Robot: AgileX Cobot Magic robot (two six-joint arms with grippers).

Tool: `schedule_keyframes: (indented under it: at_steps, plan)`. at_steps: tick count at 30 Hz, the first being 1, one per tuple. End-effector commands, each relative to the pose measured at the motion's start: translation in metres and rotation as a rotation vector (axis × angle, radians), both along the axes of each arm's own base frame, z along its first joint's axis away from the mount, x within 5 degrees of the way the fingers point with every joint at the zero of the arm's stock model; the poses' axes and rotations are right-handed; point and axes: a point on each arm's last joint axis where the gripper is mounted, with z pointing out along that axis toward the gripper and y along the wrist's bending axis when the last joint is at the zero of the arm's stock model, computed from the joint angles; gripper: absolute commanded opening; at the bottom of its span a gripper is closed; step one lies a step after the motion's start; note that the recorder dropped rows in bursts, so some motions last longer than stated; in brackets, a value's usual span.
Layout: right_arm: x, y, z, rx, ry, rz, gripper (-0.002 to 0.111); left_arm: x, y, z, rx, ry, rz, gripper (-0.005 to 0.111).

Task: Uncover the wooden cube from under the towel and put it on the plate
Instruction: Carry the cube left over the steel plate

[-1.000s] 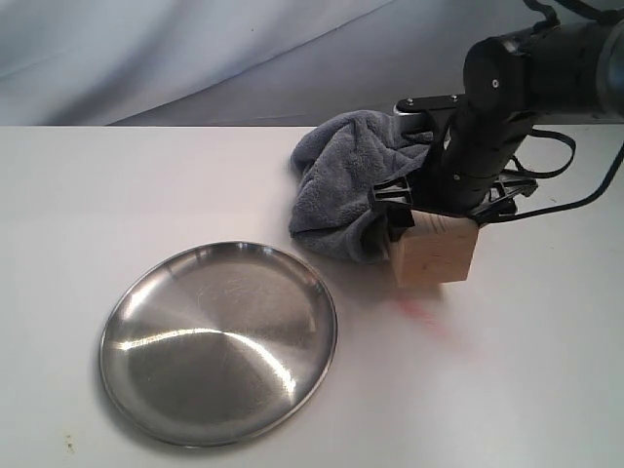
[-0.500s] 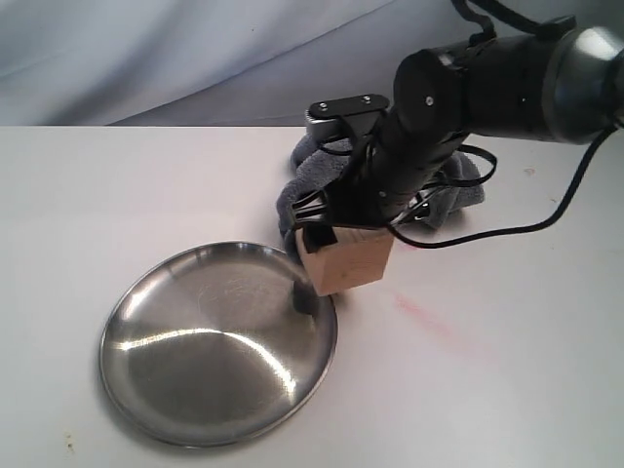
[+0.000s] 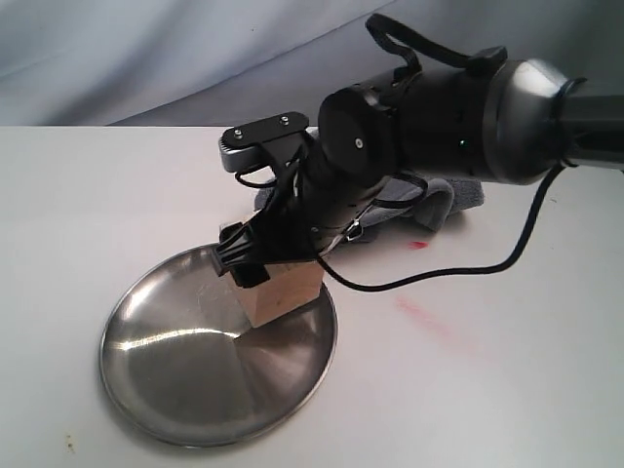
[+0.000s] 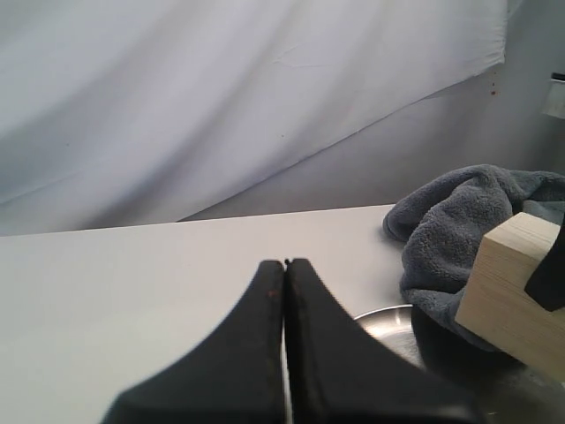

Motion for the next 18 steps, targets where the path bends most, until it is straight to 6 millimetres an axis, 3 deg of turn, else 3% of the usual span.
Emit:
schedule_keyframes:
  at_steps: [1, 9, 18]
  plan:
    - [-0.011, 0.010, 0.010, 0.036, -0.047, 0.060, 0.027, 0.000, 0.000, -0.001, -0.004, 0.002, -0.007, 0.000]
    - [-0.025, 0.025, 0.011, 0.056, -0.088, 0.144, 0.027, 0.000, 0.000, -0.001, -0.004, 0.002, -0.007, 0.000]
    - [-0.029, 0.035, -0.014, 0.023, -0.055, 0.191, 0.027, 0.000, 0.000, -0.001, -0.004, 0.002, -0.007, 0.000]
